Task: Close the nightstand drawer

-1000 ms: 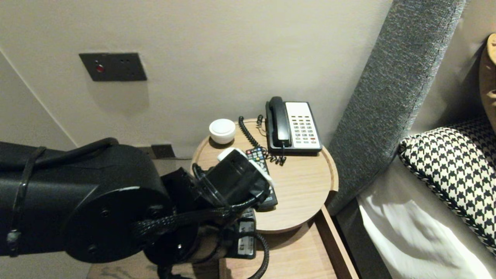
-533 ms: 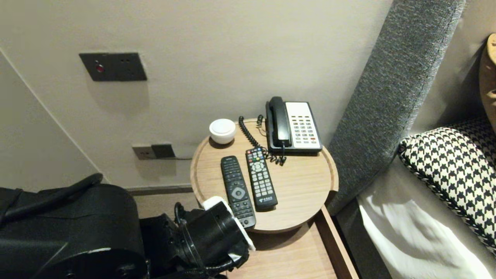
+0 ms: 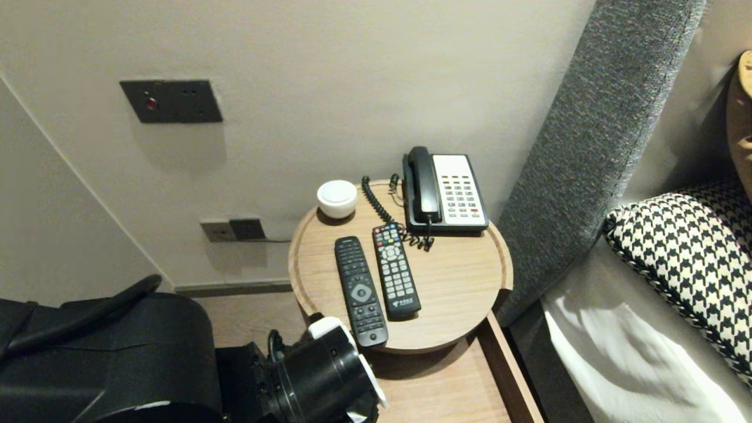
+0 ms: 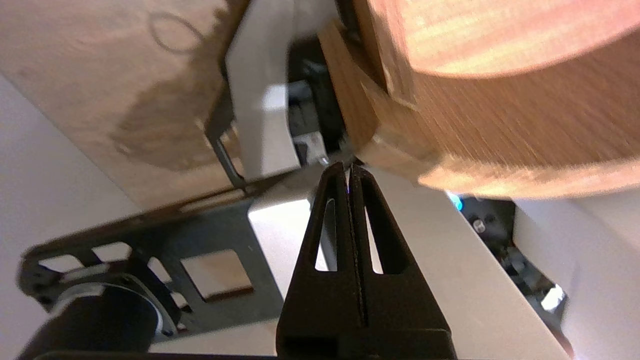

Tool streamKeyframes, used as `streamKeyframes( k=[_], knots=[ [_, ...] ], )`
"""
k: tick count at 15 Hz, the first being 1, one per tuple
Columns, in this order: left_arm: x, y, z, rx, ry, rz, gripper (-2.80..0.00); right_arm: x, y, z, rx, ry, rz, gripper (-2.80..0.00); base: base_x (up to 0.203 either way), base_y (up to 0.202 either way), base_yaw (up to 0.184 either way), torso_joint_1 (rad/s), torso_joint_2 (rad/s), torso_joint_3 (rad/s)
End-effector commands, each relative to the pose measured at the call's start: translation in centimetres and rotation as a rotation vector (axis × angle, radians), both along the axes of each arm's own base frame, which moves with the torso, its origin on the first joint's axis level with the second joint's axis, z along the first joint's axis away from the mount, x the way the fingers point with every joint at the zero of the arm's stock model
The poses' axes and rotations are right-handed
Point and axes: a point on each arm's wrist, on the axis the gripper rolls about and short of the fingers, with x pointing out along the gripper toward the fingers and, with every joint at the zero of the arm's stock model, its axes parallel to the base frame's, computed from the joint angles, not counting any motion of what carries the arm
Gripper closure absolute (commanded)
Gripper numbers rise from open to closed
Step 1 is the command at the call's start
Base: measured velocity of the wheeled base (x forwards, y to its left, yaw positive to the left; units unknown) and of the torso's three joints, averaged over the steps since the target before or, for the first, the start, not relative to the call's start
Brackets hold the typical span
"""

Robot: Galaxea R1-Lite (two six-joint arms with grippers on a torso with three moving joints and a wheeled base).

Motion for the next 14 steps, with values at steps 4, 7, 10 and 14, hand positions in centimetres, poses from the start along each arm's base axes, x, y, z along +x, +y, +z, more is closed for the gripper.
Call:
streamKeyframes(
  k=[4, 7, 10, 14],
  knots=[
    [-0.5, 0.0, -0.5, 0.037, 0.028, -0.009, 0.0, 0.3, 0.0, -1.1, 0.0, 0.04, 0.0, 0.0, 0.0, 0.0, 0.0, 0.0, 0.0, 0.0],
    [-0.8, 0.6, -0.5, 0.092, 0.054, -0.012, 0.0, 0.3, 0.0, -1.1, 0.0, 0.04, 0.0, 0.0, 0.0, 0.0, 0.0, 0.0, 0.0, 0.0],
    [-1.2, 0.4, -0.5, 0.089, 0.073, -0.028, 0.0, 0.3, 0.0, -1.1, 0.0, 0.04, 0.0, 0.0, 0.0, 0.0, 0.0, 0.0, 0.0, 0.0],
    [-2.0, -0.1, -0.7, 0.074, 0.123, -0.073, 0.0, 0.3, 0.0, -1.1, 0.0, 0.04, 0.0, 0.0, 0.0, 0.0, 0.0, 0.0, 0.0, 0.0]
  ],
)
